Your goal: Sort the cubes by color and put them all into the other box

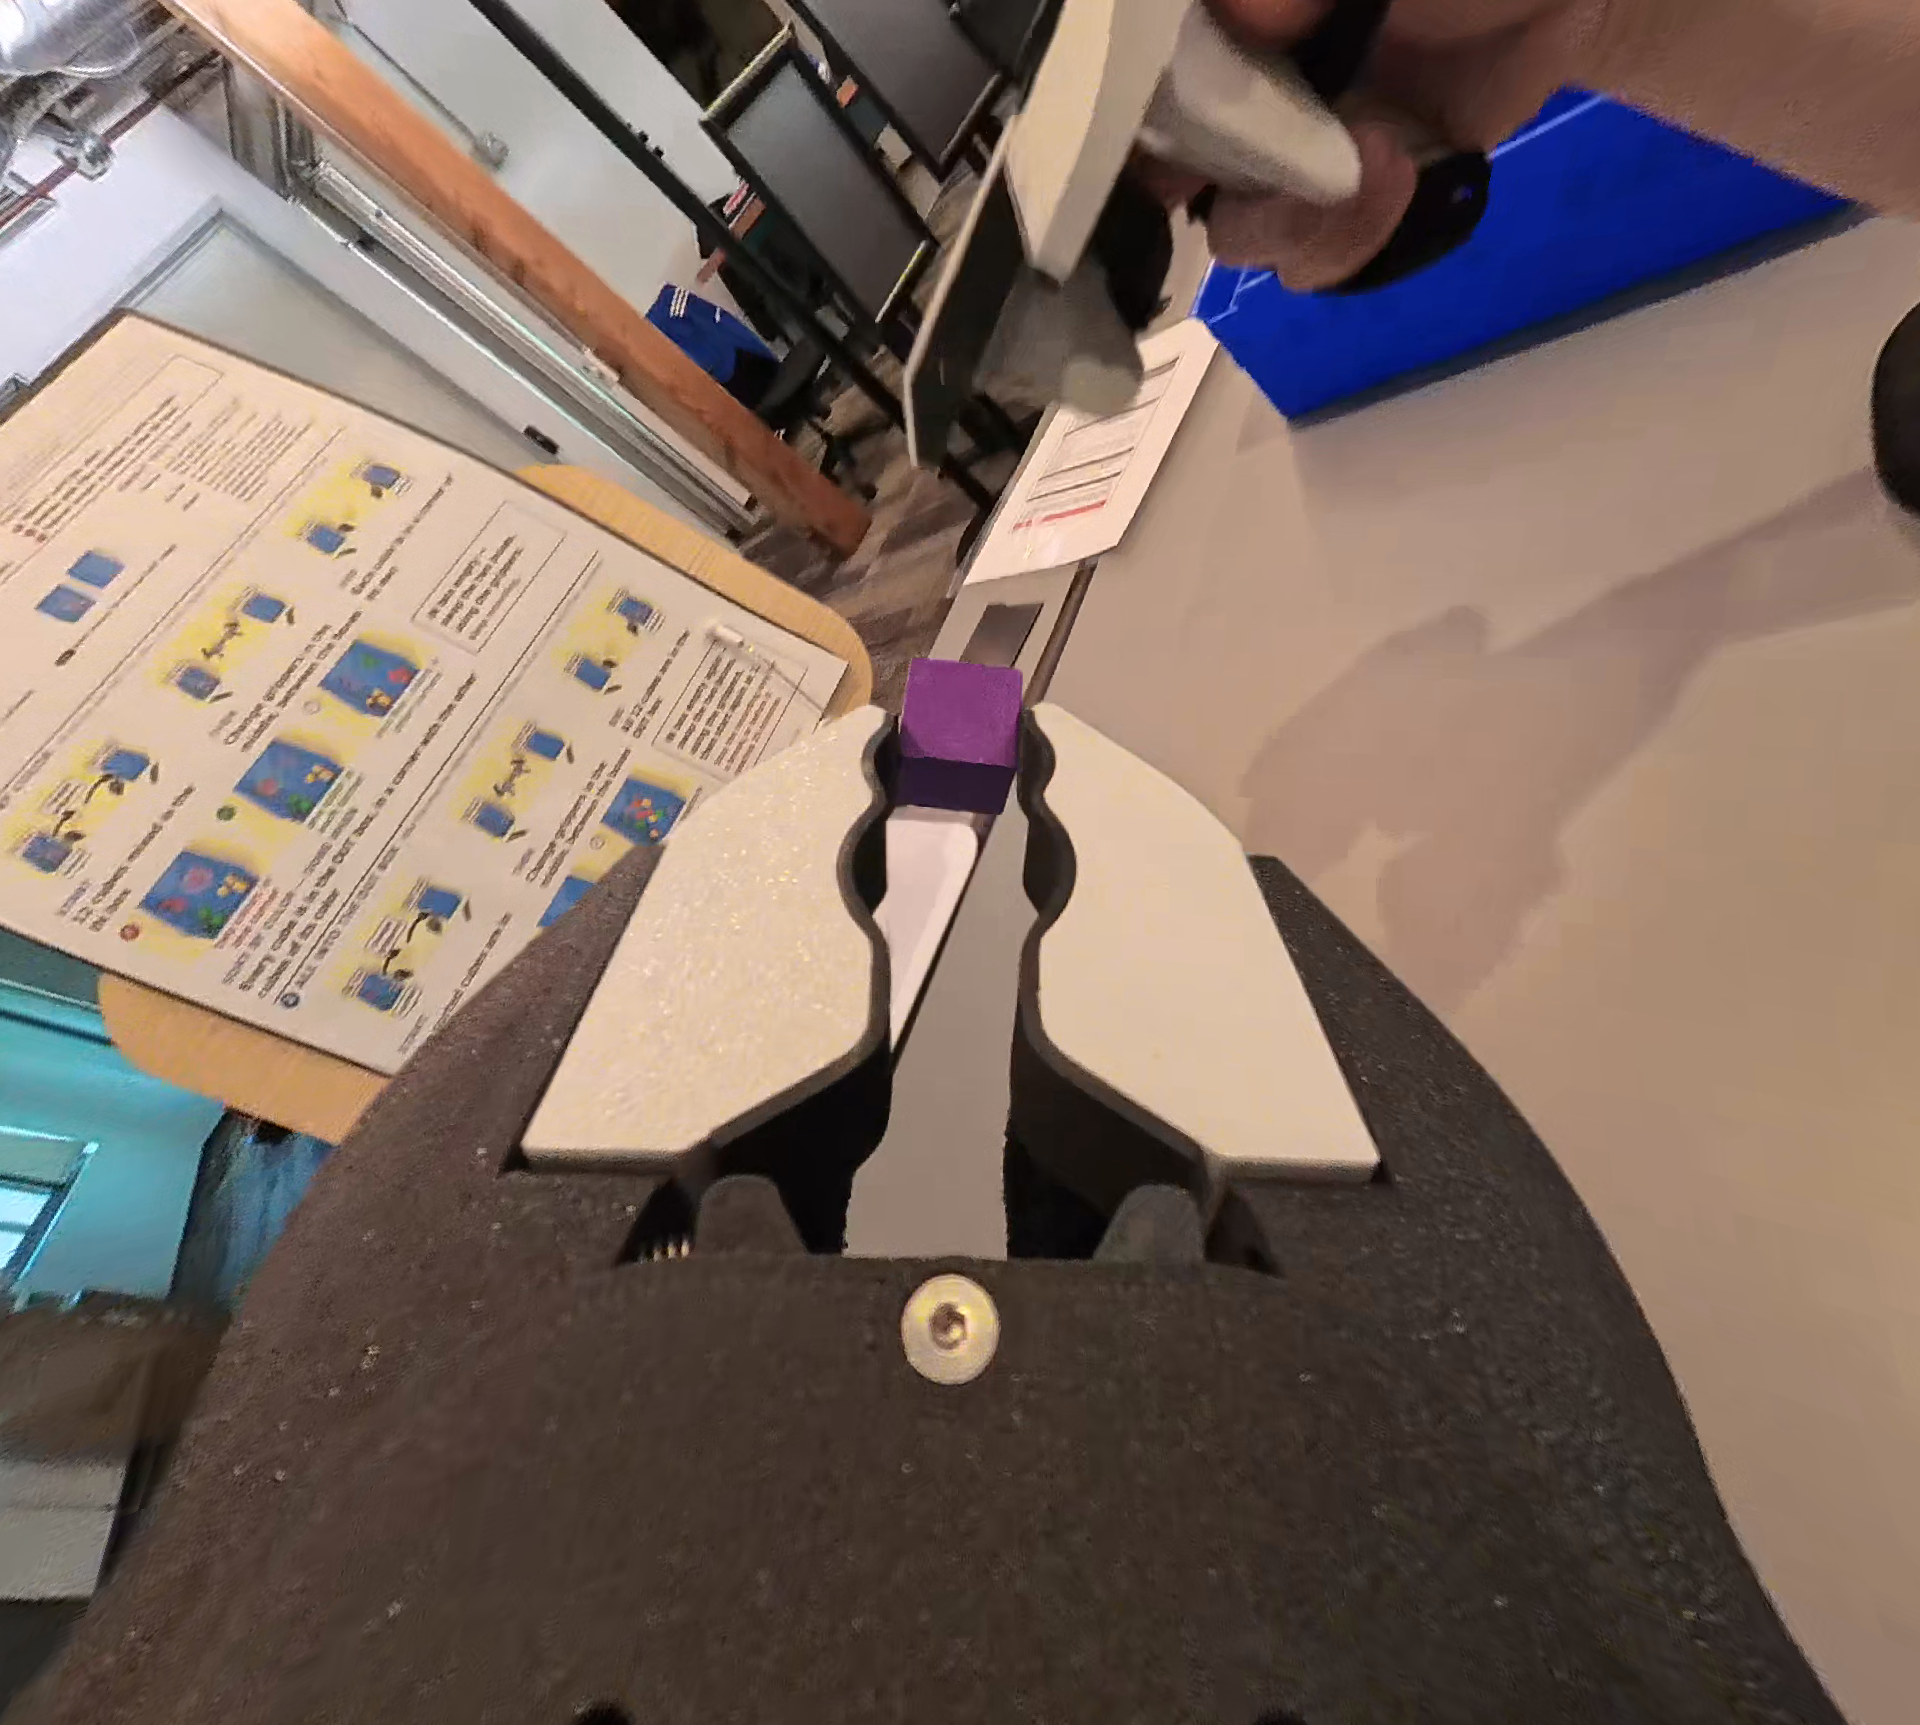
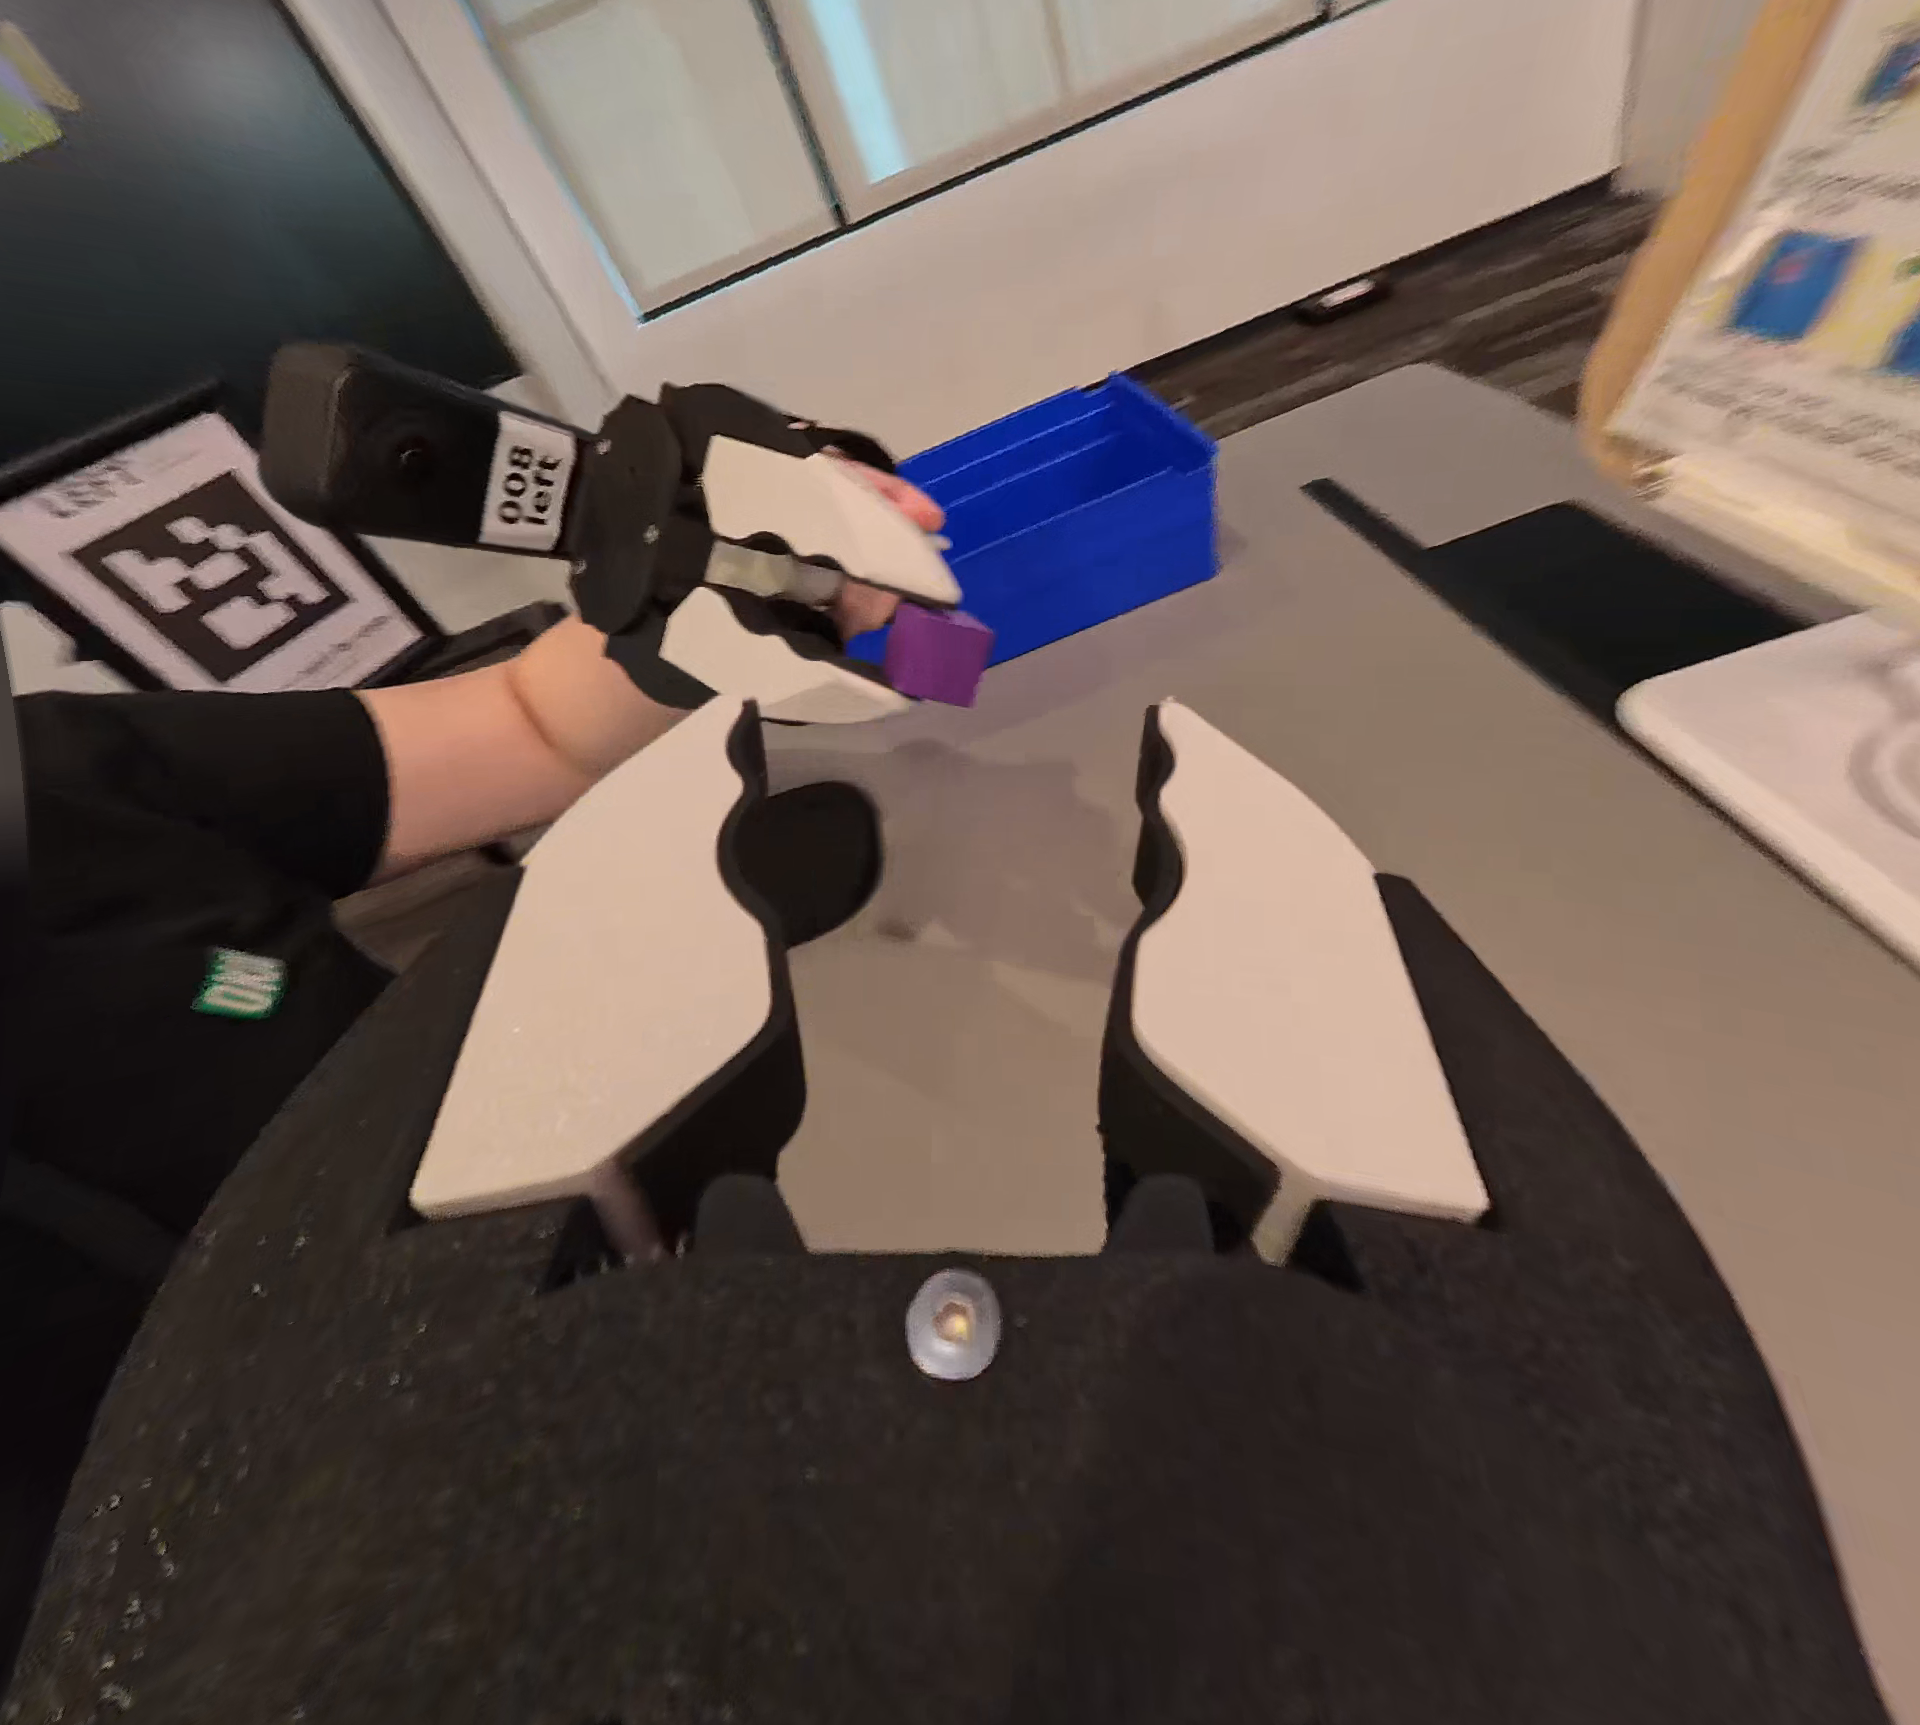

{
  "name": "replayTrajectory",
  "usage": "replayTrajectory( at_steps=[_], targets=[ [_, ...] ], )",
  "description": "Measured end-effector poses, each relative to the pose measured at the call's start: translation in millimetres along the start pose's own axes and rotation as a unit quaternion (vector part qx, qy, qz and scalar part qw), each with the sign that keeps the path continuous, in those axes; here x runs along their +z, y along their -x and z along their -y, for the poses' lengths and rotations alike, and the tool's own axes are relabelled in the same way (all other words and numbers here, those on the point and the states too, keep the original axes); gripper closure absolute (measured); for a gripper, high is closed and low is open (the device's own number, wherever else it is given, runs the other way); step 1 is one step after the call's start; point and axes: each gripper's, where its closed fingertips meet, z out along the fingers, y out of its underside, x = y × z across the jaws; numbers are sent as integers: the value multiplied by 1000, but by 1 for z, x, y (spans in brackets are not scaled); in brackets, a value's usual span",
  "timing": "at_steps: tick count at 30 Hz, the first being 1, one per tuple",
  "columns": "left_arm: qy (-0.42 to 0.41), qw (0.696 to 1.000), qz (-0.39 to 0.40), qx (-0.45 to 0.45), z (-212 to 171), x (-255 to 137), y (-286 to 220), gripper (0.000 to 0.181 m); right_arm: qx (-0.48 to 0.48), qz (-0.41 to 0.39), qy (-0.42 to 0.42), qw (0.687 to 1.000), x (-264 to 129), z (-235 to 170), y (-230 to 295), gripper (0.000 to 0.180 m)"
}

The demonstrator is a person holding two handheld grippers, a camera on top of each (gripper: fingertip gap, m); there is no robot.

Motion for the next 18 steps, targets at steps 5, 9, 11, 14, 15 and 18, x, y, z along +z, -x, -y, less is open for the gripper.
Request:
replayTrajectory(
  at_steps=[5, 9, 11, 14, 15, 18],
  targets=[
    [-21, 1000, -12, -9, 10, 8, -6, 159, 72, 39, 22, 996, 38, -18, 1, 117],
    [-33, 999, -14, -10, 15, 10, -9, 160, 107, 49, 21, 993, 46, -23, -6, 123],
    [-35, 999, -17, -8, 15, 11, -12, 160, 130, 87, 20, 987, 48, -24, 1, 131],
    [-34, 999, -22, -4, 14, 13, -16, 159, 146, 147, 28, 978, 49, -25, 14, 157],
    [-32, 999, -23, -1, 13, 13, -17, 160, 141, 147, 37, 978, 49, -27, 14, 157],
    [-18, 1000, -23, 4, 9, 14, -22, 159, 119, 129, 64, 982, 48, -35, 10, 158]
  ],
)
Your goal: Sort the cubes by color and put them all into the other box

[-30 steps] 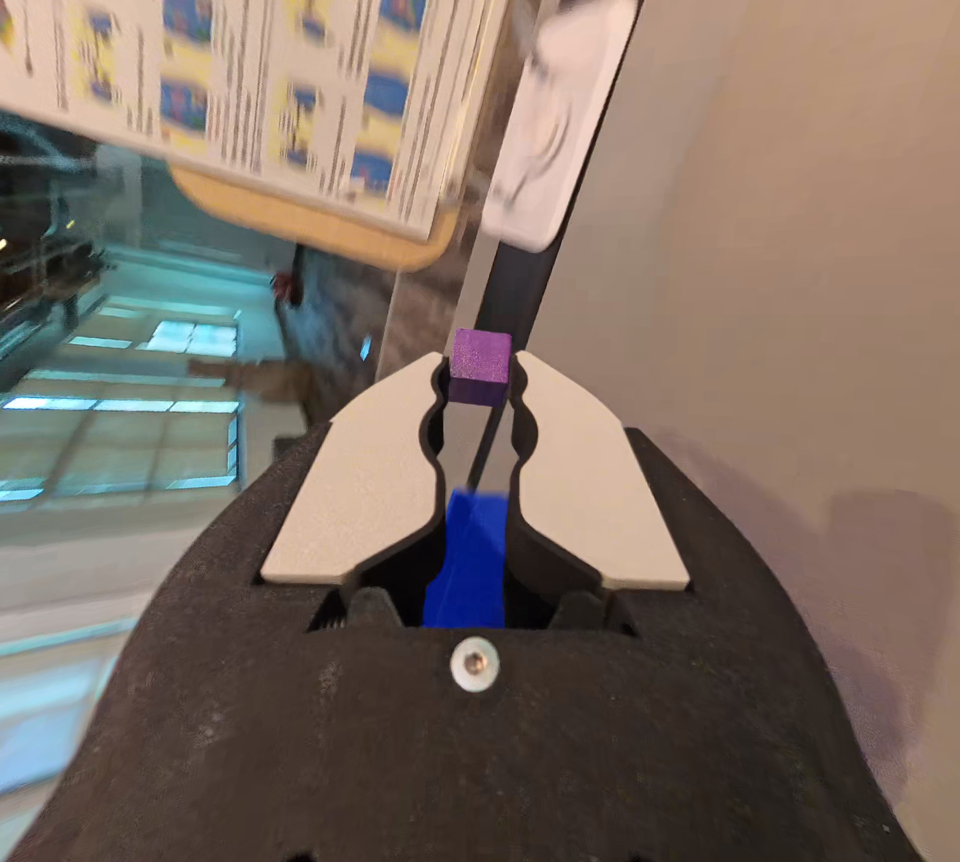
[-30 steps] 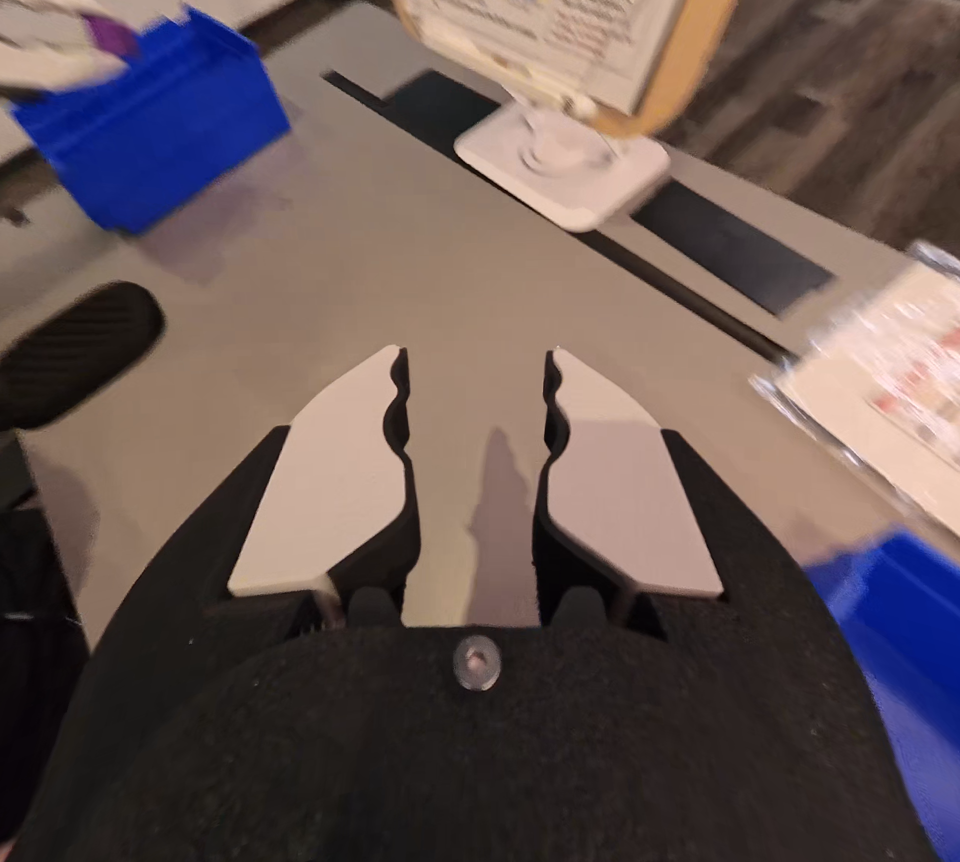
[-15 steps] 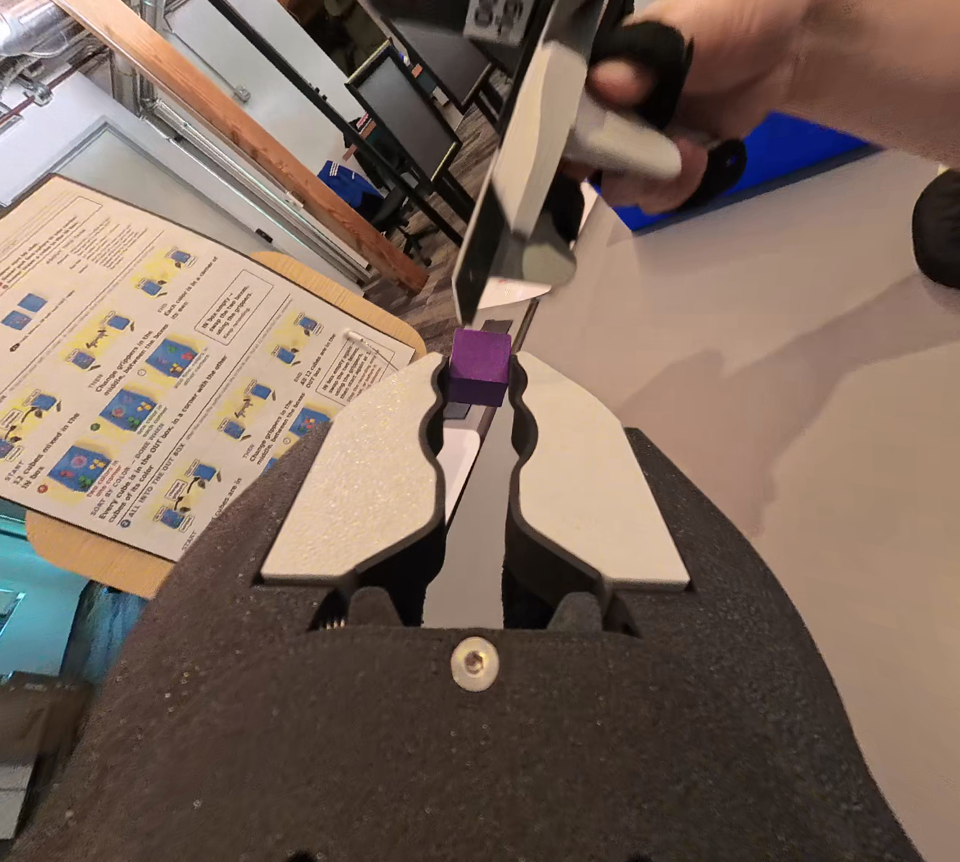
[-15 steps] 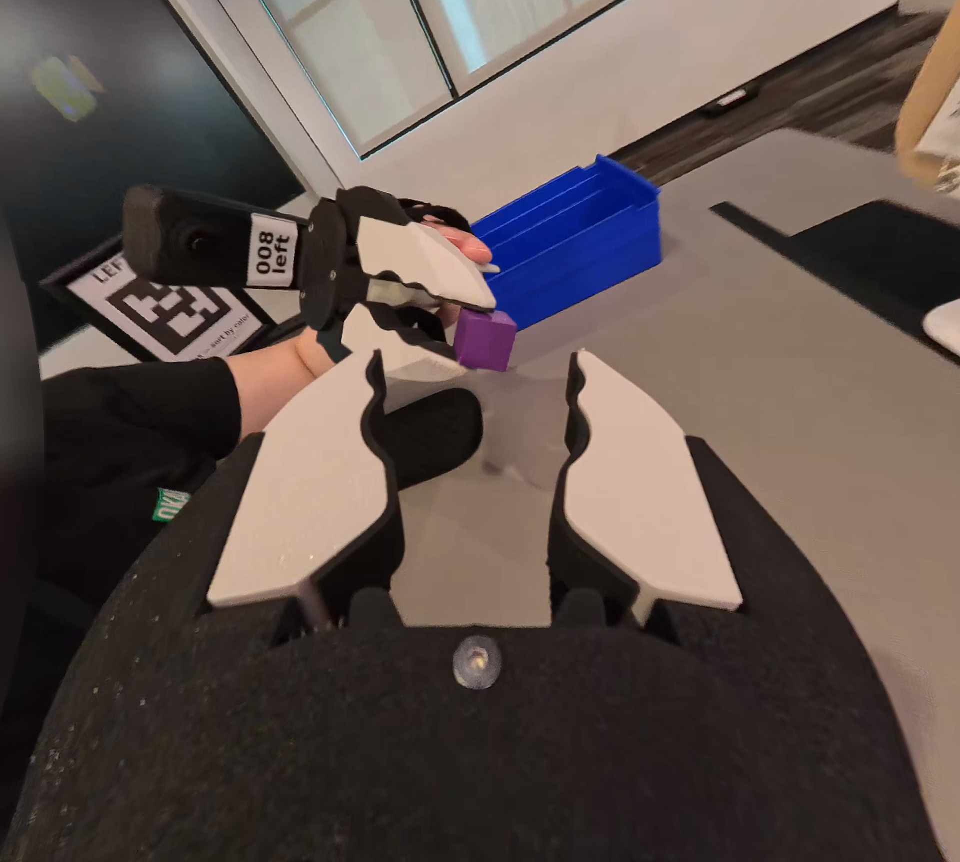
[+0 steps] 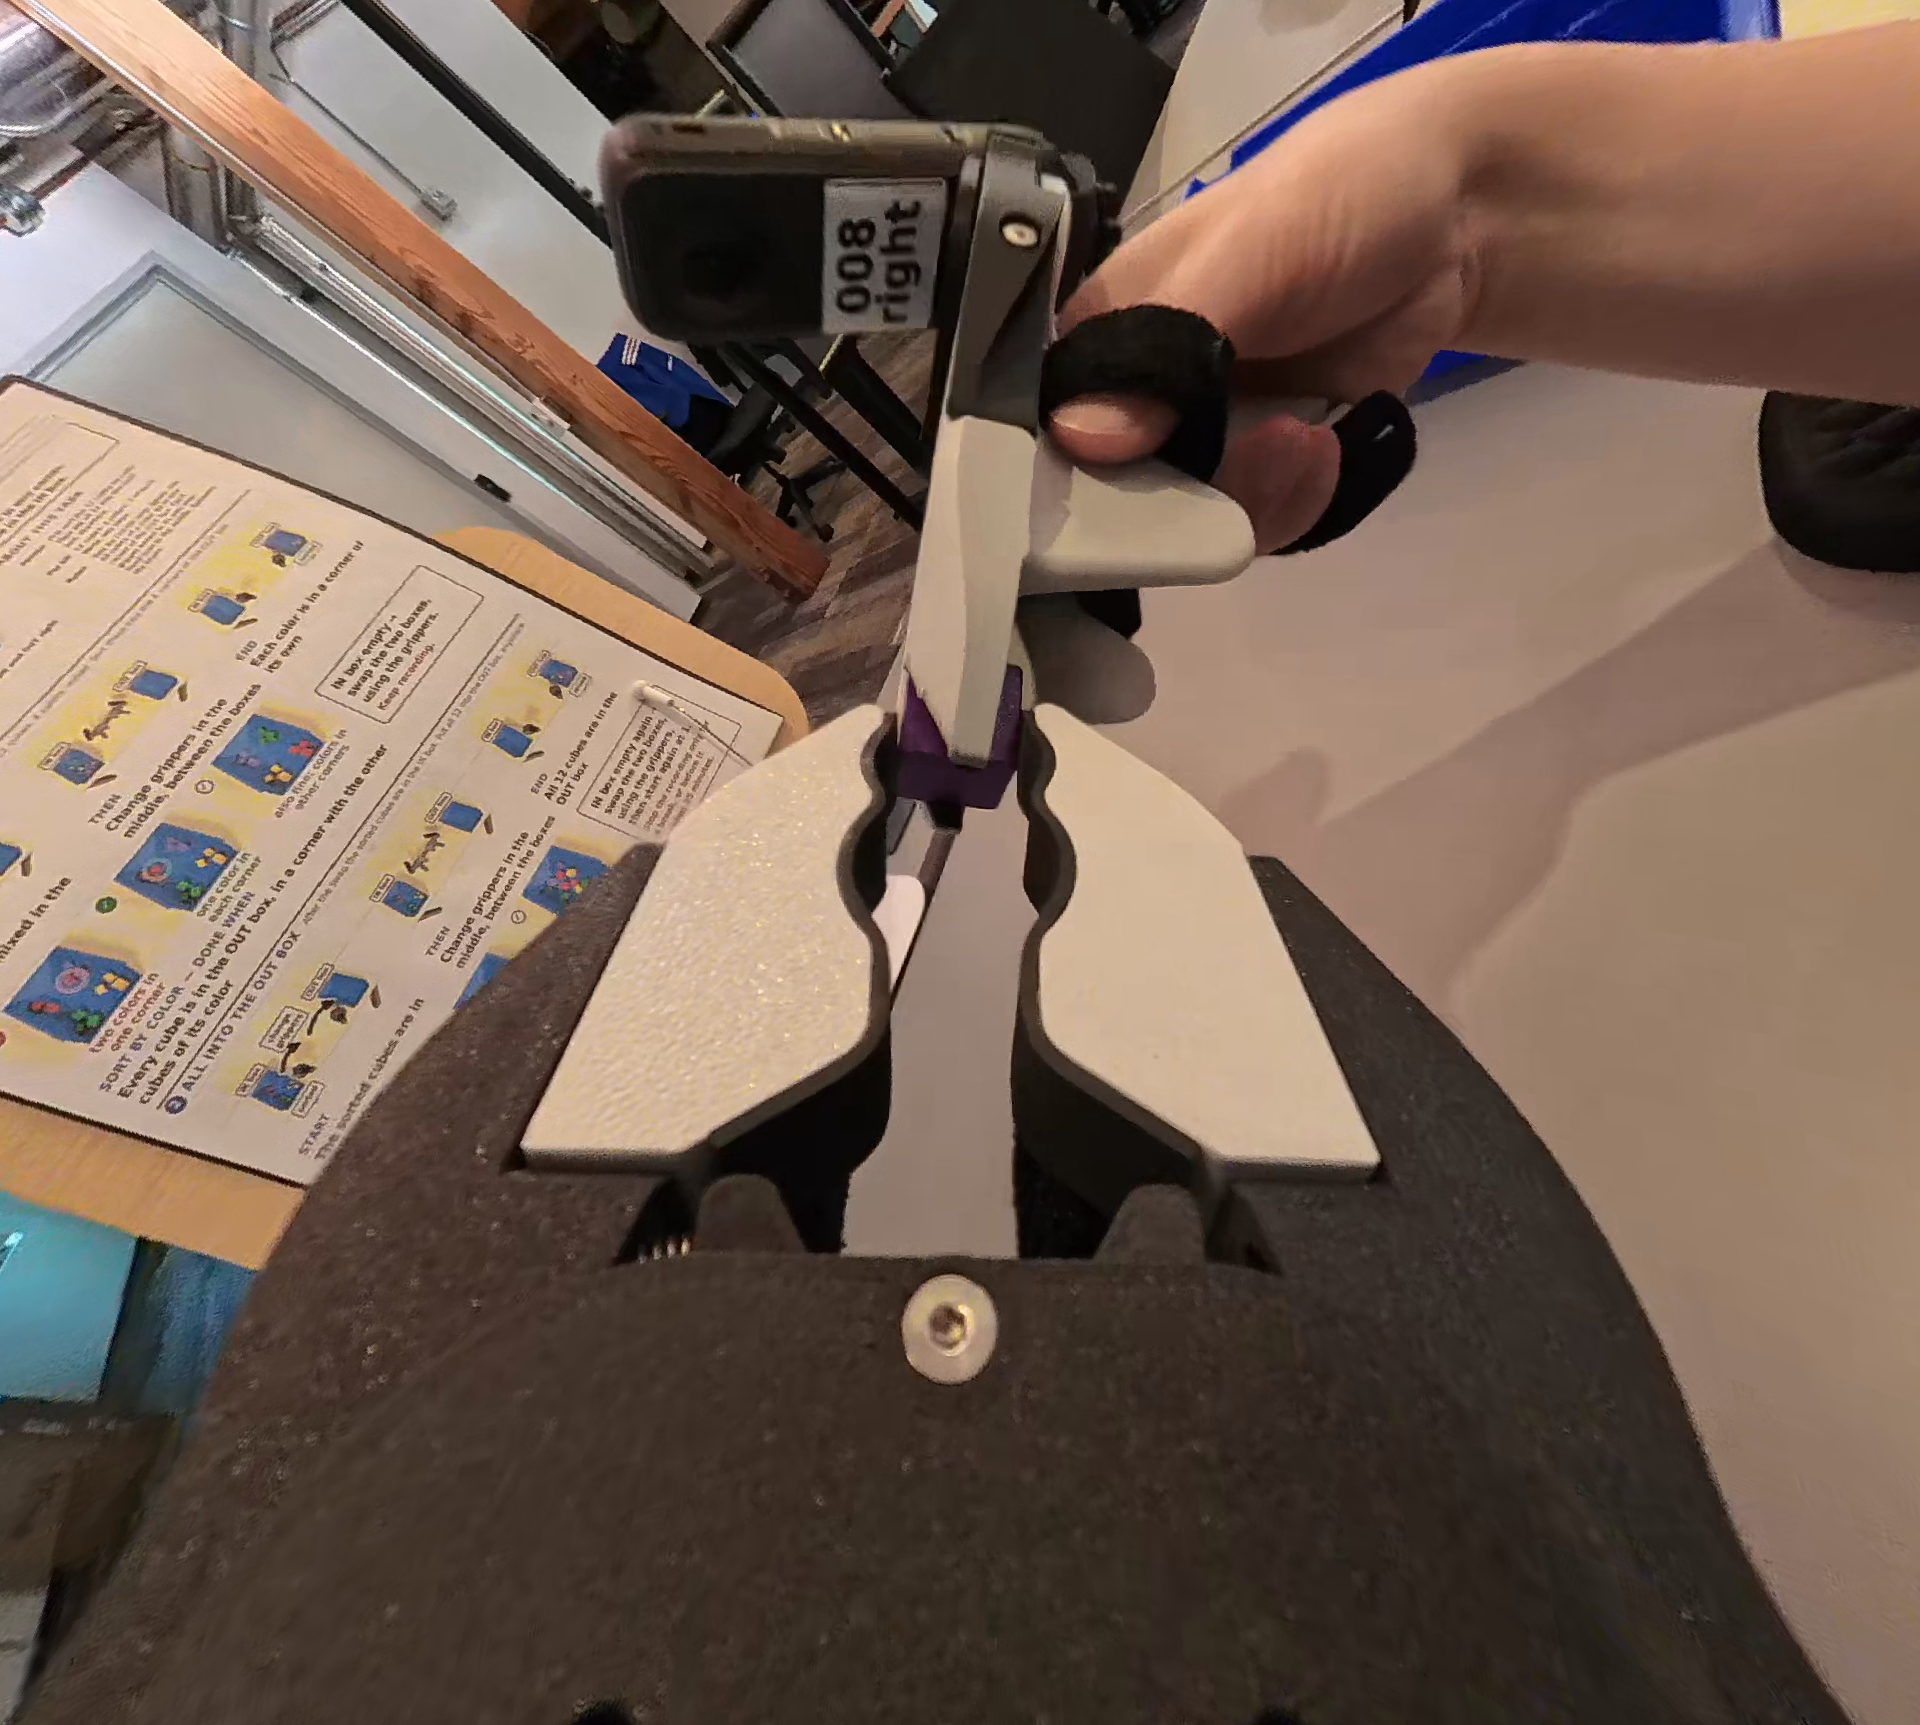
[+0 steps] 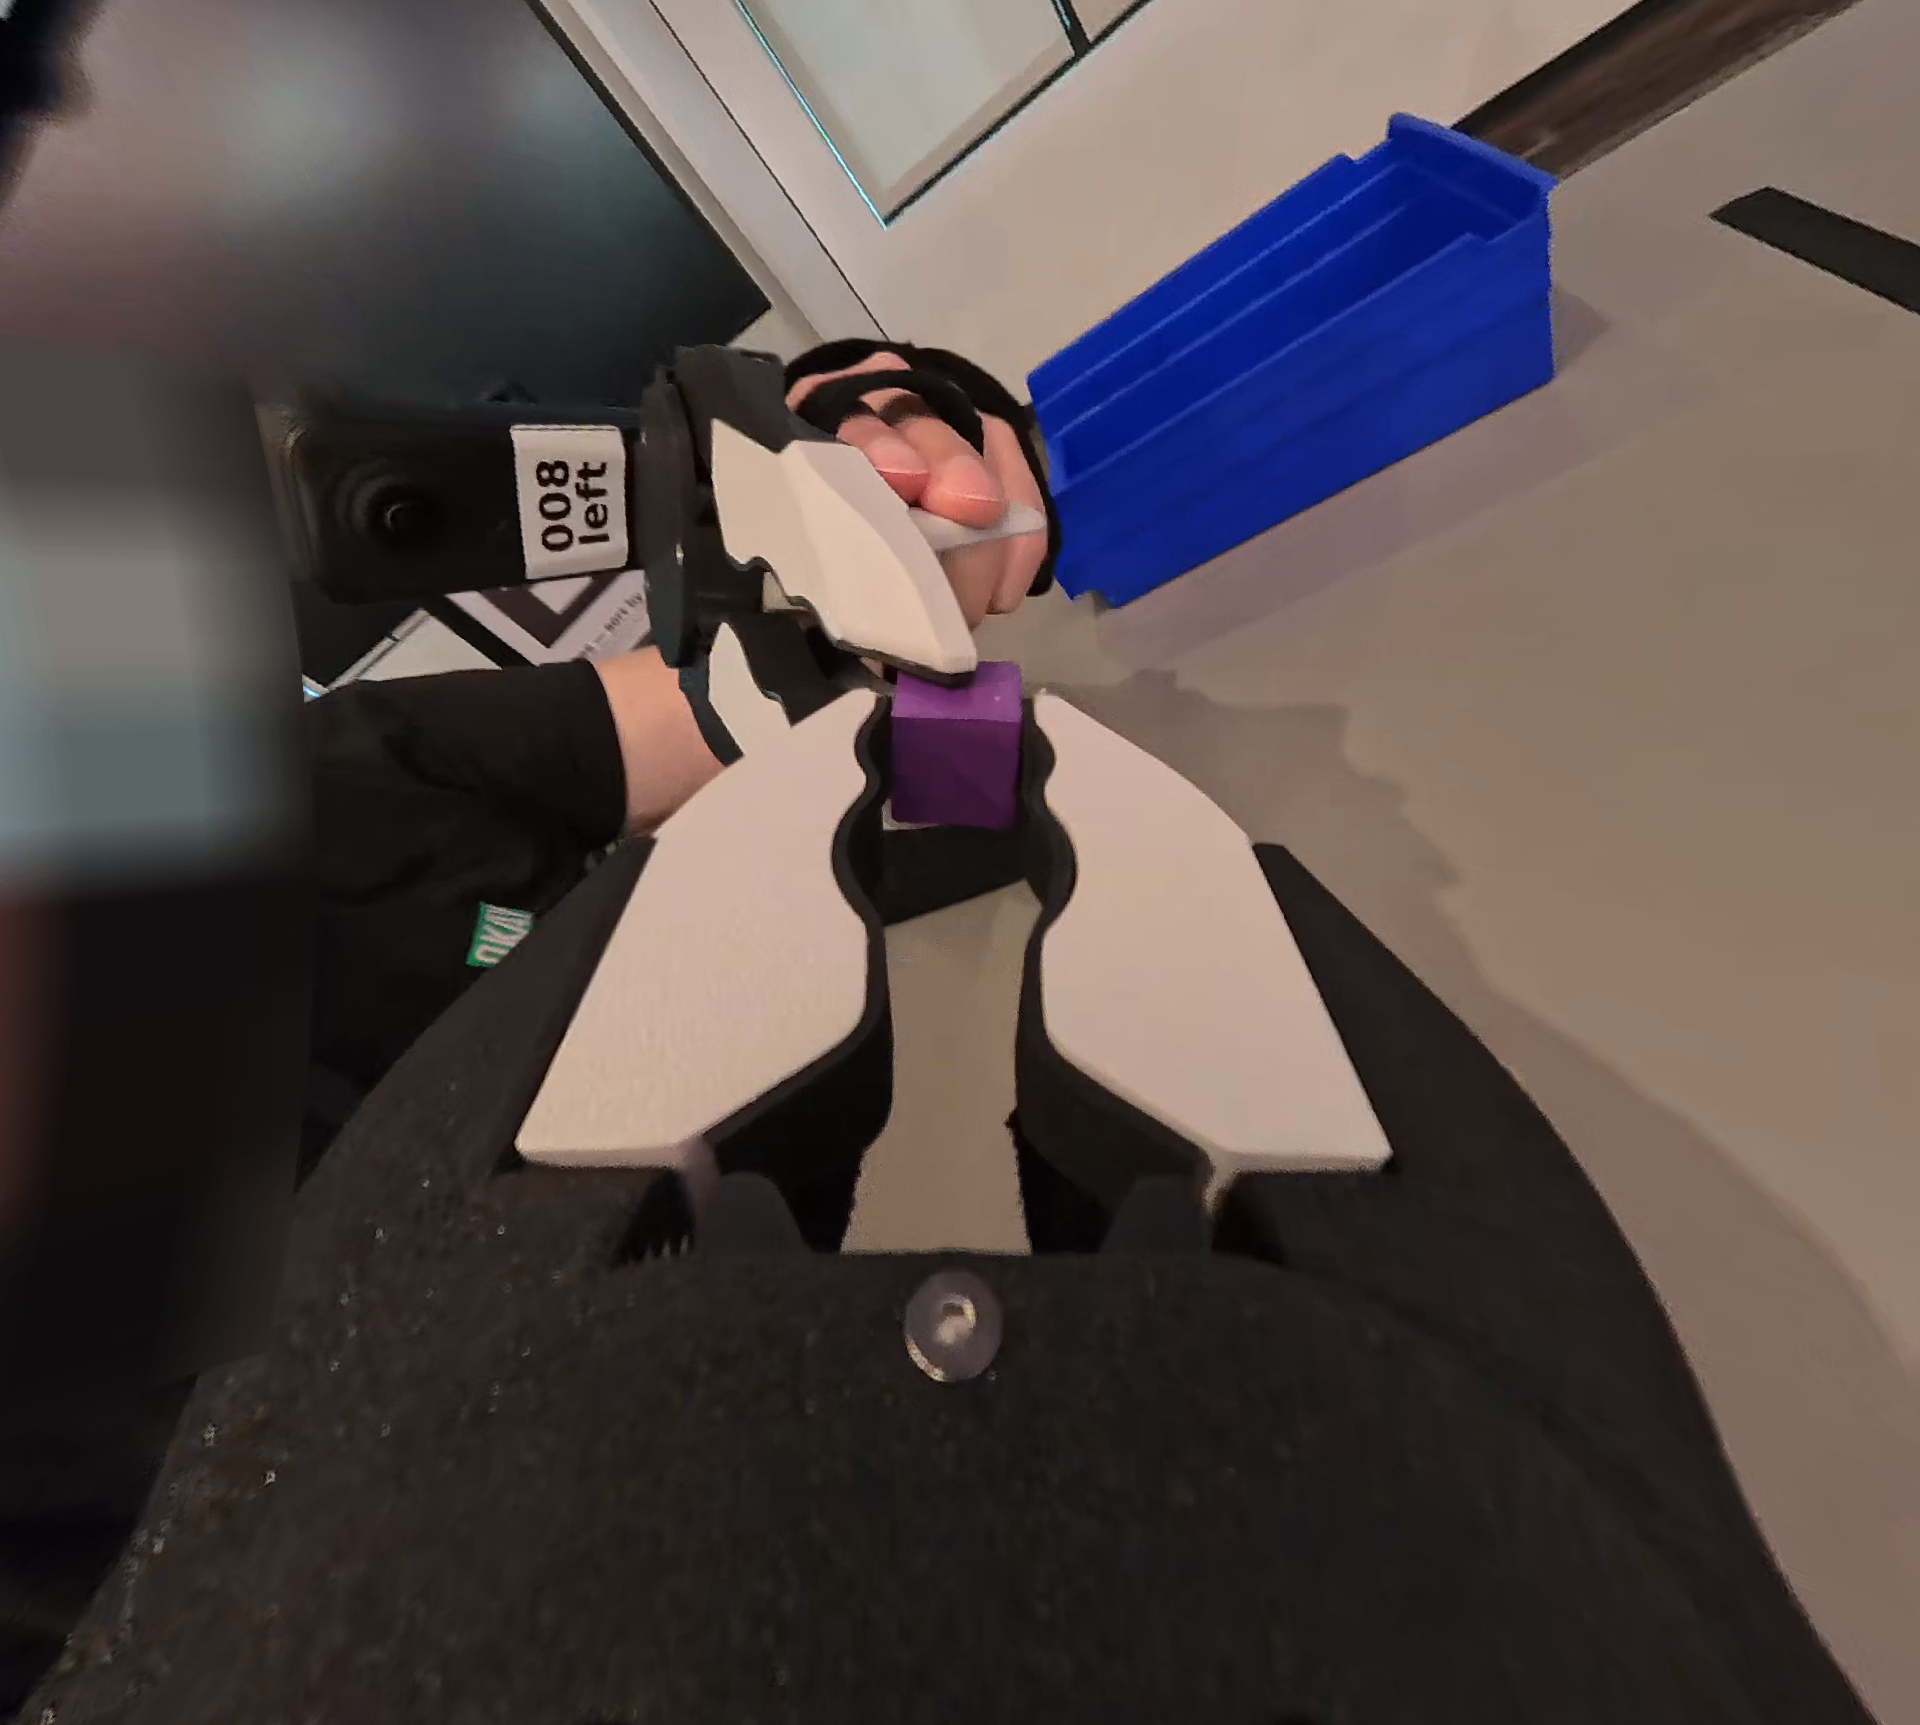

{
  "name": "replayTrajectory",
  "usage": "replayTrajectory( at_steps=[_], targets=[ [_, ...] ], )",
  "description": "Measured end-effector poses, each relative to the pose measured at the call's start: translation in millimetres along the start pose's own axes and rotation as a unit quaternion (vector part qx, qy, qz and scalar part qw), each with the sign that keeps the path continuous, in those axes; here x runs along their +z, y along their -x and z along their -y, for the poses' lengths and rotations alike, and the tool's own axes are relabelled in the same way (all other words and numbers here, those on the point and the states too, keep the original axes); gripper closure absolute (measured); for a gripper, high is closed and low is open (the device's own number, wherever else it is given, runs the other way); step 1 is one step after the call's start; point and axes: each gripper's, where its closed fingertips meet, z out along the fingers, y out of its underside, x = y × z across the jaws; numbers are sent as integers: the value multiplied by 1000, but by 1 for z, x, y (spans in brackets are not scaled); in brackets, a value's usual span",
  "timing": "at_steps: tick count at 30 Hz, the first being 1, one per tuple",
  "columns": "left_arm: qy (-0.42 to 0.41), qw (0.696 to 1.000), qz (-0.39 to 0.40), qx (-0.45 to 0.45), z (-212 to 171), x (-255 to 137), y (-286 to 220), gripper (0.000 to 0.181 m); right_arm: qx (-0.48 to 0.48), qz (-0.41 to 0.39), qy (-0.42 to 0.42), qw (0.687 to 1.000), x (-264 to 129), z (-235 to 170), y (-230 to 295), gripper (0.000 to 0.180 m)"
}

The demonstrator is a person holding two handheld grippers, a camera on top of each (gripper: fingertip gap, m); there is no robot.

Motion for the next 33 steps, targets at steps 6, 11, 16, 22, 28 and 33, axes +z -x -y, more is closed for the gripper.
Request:
replayTrajectory(
  at_steps=[6, 11, 16, 22, 28, 33],
  targets=[
    [14, 999, 35, -24, -16, -16, 5, 181, -20, -49, 6, 999, -41, 4, -1, 157],
    [90, 994, 15, -66, -69, -41, -7, 181, -73, -379, 24, 922, -205, -18, -22, 158],
    [154, 983, 6, -99, -116, -64, -19, 181, 170, -624, 69, 760, -395, -169, -30, 157],
    [181, 975, 10, -131, -134, -80, -24, 181, 314, -594, 4, 740, -440, -257, -42, 157],
    [178, 969, 16, -170, -134, -96, -17, 181, 351, -568, -38, 743, -441, -262, -64, 143],
    [211, 960, 60, -171, -148, -129, 7, 178, 291, -605, -86, 736, -454, -229, -45, 137]
  ],
)
